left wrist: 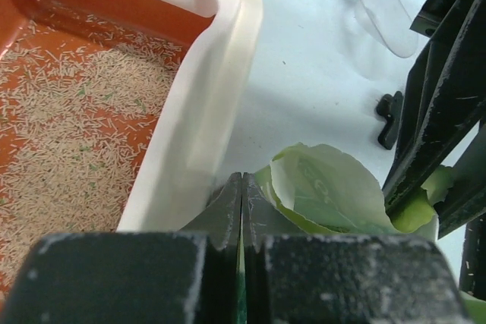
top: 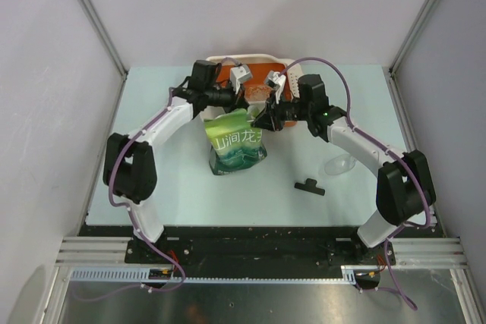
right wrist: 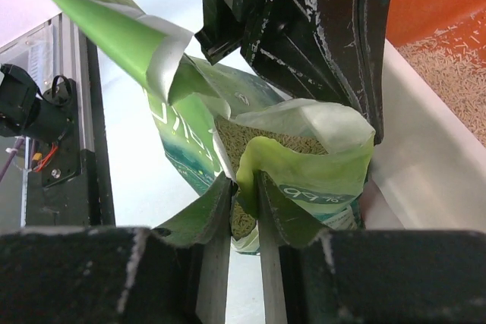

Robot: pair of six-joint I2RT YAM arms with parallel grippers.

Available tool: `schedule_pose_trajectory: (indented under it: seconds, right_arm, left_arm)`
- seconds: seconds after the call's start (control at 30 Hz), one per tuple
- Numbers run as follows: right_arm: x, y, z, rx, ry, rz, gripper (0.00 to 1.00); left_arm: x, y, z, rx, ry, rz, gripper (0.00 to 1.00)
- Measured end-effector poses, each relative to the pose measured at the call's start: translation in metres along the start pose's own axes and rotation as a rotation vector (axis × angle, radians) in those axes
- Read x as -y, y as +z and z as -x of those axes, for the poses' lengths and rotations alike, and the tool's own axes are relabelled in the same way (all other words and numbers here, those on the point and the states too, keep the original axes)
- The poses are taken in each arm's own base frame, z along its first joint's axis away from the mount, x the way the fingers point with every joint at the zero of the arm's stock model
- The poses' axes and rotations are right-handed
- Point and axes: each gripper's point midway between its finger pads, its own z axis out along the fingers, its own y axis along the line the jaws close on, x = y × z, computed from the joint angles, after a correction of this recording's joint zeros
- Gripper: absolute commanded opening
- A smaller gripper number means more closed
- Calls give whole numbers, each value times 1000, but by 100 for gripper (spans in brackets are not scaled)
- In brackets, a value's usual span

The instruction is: Fill the litter box with clean litter

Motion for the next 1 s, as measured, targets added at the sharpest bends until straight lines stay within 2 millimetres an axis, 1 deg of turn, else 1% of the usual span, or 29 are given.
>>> schedule_pose_trajectory:
  seconds: [0.13,0.33,0.63,0.8,1.0]
  right_arm:
    - [0,0,0,-1,1,0,22]
    - [4,3,-1,-3,-6,0,22]
    - [10,7,0,-9,-13,10,22]
    - [13,6,-2,-18,-28,5,27]
    - [24,2,-4,-30,-69,-34,32]
  left_arm:
    - [6,3,1,7,-20,-29,0]
    - [11,3,11,36,-28,-63,0]
    - [18,8,10,41,-63,-112,0]
    - [22,11,7,42,-83,-148,0]
    - [26,13,6,43,-93,-174,0]
